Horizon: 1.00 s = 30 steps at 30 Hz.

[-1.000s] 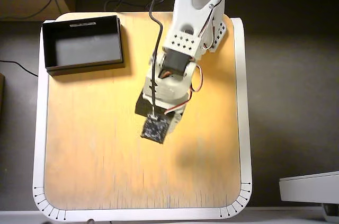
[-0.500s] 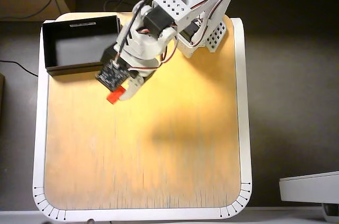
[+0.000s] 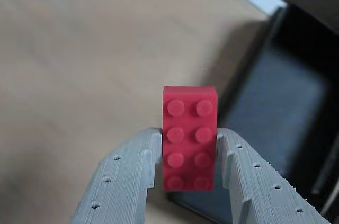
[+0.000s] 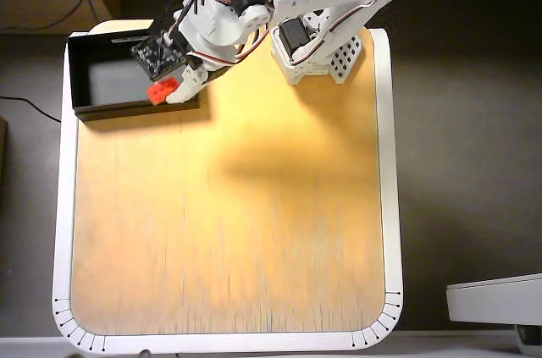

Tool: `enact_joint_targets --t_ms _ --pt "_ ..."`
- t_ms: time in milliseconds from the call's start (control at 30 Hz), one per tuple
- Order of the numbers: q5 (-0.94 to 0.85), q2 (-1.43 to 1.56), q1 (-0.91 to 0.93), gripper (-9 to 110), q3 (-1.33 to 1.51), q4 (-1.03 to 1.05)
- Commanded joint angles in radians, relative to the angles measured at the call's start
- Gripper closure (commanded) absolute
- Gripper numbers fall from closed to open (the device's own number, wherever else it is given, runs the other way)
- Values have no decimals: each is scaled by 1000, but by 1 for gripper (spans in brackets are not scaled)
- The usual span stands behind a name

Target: Grasp a lego block and put it in the bin.

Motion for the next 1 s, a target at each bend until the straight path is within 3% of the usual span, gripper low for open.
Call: enact_joint_targets --t_ms 0,333,967 --pt "40 57 84 101 -164 25" --pt "121 -29 261 101 -164 28" --pt "52 -341 293 101 -164 -282"
